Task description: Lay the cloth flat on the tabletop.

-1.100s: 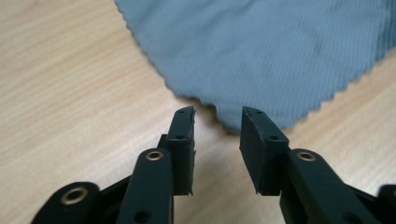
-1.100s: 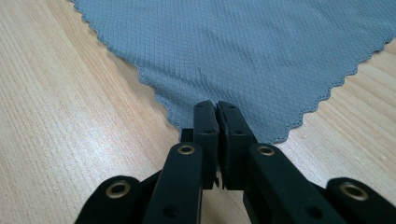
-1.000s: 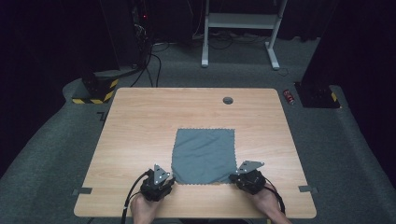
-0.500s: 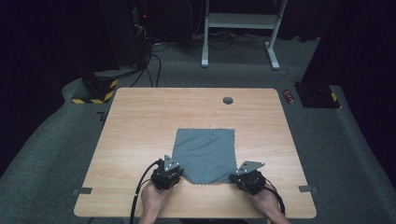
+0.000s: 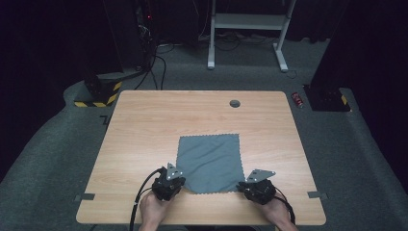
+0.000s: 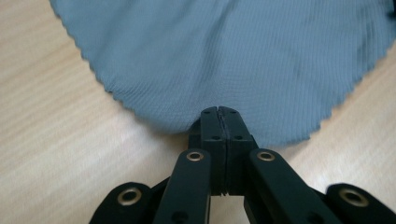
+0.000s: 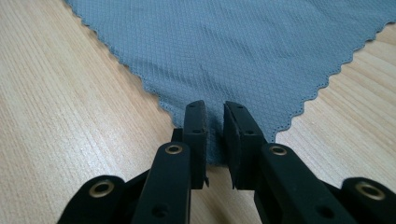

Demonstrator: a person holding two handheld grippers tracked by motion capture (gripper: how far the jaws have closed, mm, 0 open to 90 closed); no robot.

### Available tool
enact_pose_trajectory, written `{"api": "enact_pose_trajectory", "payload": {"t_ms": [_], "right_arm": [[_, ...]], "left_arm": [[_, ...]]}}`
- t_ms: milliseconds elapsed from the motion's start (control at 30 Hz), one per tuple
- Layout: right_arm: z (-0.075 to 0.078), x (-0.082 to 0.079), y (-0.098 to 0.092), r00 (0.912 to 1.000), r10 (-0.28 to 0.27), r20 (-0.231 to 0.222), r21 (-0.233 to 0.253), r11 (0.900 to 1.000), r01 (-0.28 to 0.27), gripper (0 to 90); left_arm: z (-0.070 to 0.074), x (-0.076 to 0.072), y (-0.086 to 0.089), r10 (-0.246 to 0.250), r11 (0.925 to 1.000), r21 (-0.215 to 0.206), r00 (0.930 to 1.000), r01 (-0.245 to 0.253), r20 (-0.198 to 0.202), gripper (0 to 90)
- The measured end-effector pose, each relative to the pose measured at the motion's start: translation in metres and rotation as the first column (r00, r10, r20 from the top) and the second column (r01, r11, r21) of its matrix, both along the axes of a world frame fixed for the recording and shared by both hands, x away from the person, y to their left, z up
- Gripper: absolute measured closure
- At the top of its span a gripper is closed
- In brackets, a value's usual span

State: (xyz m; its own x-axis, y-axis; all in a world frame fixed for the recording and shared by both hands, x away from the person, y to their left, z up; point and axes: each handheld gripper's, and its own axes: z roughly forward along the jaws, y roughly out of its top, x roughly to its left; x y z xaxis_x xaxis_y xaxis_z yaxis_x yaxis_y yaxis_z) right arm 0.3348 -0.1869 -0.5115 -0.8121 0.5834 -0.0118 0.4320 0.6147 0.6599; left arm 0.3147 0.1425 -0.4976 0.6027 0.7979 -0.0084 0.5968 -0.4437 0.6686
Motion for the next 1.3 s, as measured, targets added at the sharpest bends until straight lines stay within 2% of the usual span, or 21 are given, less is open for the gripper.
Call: {"api": "enact_pose_trajectory", "payload": {"t_ms": [100, 167, 200, 233, 333, 400, 500, 567, 633, 733, 833, 900, 1000, 1133, 1200, 1300], "right_arm": [[0.000, -0.002, 0.001, 0.9999, 0.002, 0.013, -0.013, 1.000, -0.002, 81.2], [0.000, -0.002, 0.001, 0.9998, 0.002, 0.018, -0.016, 1.000, -0.002, 85.7], [0.000, -0.002, 0.000, 0.9997, 0.005, 0.022, -0.019, 1.000, -0.005, 87.8], [0.000, -0.002, 0.000, 0.9997, 0.005, 0.023, -0.022, 1.000, -0.005, 89.5], [0.001, -0.004, -0.003, 0.9997, 0.008, 0.021, -0.029, 1.000, -0.008, 89.8], [0.001, -0.007, -0.004, 0.9997, 0.014, 0.019, -0.037, 0.999, -0.013, 89.8], [0.002, -0.009, -0.004, 0.9997, 0.023, 0.008, -0.035, 0.999, -0.023, 89.8], [0.003, -0.010, -0.002, 0.9995, 0.031, 0.001, -0.030, 0.999, -0.031, 89.3], [0.006, -0.009, 0.001, 0.9994, 0.026, 0.022, -0.014, 1.000, -0.025, 86.4], [0.008, -0.002, 0.006, 0.9992, 0.016, 0.038, 0.013, 1.000, -0.016, 83.6], [0.006, 0.006, 0.014, 0.9989, 0.009, 0.045, 0.005, 1.000, -0.009, 79.5], [0.004, 0.009, 0.018, 0.9990, 0.005, 0.044, -0.001, 1.000, -0.005, 77.2], [0.001, 0.009, 0.019, 0.9998, 0.004, 0.021, -0.014, 1.000, -0.003, 73.8], [-0.002, 0.003, 0.011, 0.9999, -0.006, 0.014, 0.013, 1.000, 0.006, 71.0], [-0.003, 0.001, 0.010, 0.9995, -0.003, 0.031, 0.011, 1.000, 0.002, 70.7], [-0.003, -0.001, 0.009, 0.9993, 0.001, 0.038, 0.011, 1.000, -0.001, 70.0]], "left_arm": [[-0.002, -0.003, 0.006, 0.002, 1.0000, -0.001, 0.9995, -0.002, -0.030, 89.4], [-0.004, -0.005, 0.009, 0.001, 1.0000, -0.005, 0.9990, -0.001, -0.045, 89.5], [-0.004, -0.005, 0.011, -0.002, 0.9999, 0.011, 0.9992, 0.002, -0.041, 89.6], [-0.005, -0.006, 0.011, -0.001, 1.0000, 0.003, 0.9987, 0.001, -0.052, 89.7], [-0.005, -0.009, 0.013, -0.003, 1.0000, 0.002, 0.9979, 0.003, -0.064, 89.8], [-0.005, -0.012, 0.015, -0.005, 1.0000, -0.005, 0.9960, 0.004, -0.089, 89.6], [-0.003, -0.014, 0.016, 0.004, 0.9999, 0.017, 0.9961, -0.003, -0.088, 87.2], [-0.001, -0.015, 0.018, 0.016, 0.9997, 0.021, 0.9970, -0.014, -0.076, 83.6], [0.002, -0.015, 0.019, 0.040, 0.9992, 0.008, 0.9980, -0.039, -0.050, 77.5], [0.003, -0.009, 0.017, 0.069, 0.9974, -0.022, 0.9976, -0.069, 0.006, 66.4], [-0.001, 0.001, 0.011, 0.071, 0.9968, -0.037, 0.9968, -0.070, 0.036, 58.6], [-0.005, 0.009, 0.006, 0.078, 0.9963, -0.041, 0.9962, -0.076, 0.040, 55.3], [-0.011, 0.014, 0.000, 0.085, 0.9963, -0.021, 0.9949, -0.084, 0.054, 52.6], [-0.019, 0.017, 0.002, 0.100, 0.9950, -0.004, 0.9938, -0.099, 0.050, 50.4], [-0.021, 0.016, 0.005, 0.105, 0.9943, -0.029, 0.9927, -0.103, 0.060, 49.5], [-0.023, 0.015, 0.006, 0.102, 0.9945, -0.032, 0.9916, -0.100, 0.080, 48.5]]}}
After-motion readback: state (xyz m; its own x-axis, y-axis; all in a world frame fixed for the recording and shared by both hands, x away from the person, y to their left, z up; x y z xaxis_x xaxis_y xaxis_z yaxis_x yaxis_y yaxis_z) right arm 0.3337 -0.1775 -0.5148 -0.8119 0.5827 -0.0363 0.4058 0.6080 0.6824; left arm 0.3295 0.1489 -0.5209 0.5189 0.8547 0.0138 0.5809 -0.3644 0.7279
